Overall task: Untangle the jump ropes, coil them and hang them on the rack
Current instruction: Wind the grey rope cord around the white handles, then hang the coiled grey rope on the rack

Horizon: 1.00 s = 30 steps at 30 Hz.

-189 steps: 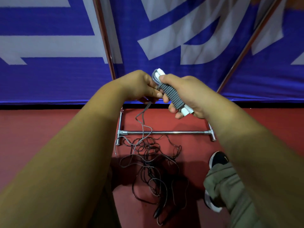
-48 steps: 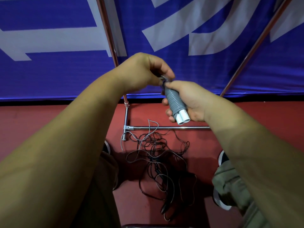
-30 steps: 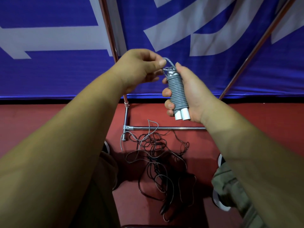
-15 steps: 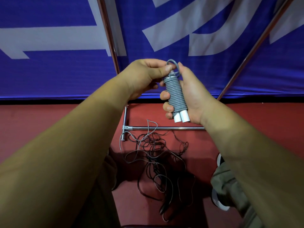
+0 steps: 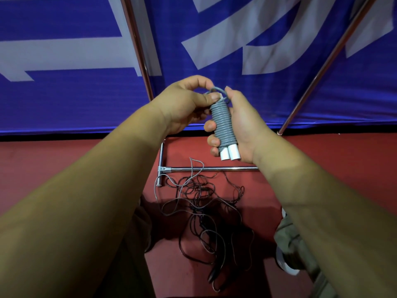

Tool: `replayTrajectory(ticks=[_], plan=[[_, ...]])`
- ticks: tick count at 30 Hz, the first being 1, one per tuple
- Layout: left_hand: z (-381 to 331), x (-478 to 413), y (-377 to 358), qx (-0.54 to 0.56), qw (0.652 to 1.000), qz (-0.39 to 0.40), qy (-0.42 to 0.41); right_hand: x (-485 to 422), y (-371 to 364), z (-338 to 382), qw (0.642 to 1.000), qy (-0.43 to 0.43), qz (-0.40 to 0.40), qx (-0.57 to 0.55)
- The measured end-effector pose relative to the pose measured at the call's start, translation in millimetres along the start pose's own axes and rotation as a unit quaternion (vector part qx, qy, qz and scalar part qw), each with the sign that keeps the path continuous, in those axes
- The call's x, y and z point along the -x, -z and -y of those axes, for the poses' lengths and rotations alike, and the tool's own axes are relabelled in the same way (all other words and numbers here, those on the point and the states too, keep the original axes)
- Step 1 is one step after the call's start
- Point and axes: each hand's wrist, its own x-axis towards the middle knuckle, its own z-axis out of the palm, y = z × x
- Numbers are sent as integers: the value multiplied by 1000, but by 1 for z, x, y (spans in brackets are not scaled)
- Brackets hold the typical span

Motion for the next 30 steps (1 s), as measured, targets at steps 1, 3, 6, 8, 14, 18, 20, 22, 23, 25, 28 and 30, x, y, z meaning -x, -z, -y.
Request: replayTrajectory(ticks=[1, 3, 6, 8, 14, 18, 20, 22, 23, 25, 28, 30], plan=[[1, 0, -1, -6, 1000, -10, -21, 0, 0, 2, 1000, 1, 0, -9], [1, -1, -3, -11, 998, -29, -56, 0, 1, 6, 1000, 5, 3, -25], [0, -1, -5, -1, 997, -38, -61, -1, 2, 8, 999, 15, -6, -32], [-1, 0, -5, 4, 998, -38, -48, -1, 2, 7, 999, 21, -21, -18], [-2, 1, -12, 61, 997, -4, -40, 1, 3, 8, 999, 34, -8, -12], [-1, 1, -12, 55, 998, 25, -24, 2, 3, 8, 999, 29, 16, 4], [0, 2, -11, 46, 998, 42, -17, 2, 2, 7, 999, 28, 25, 13], [-2, 2, -9, 54, 997, 42, -22, 2, 2, 7, 999, 23, 35, -7], [-3, 1, -8, 64, 997, 41, -27, 2, 2, 8, 999, 19, 43, -22], [-6, 0, -4, 76, 996, 39, -36, 3, 2, 12, 998, 17, 59, -34], [-8, 1, 0, 45, 998, 37, -35, 6, 1, 13, 997, 16, 76, -25], [-7, 1, 1, 35, 998, 40, -29, 6, 1, 11, 997, 19, 74, -13]])
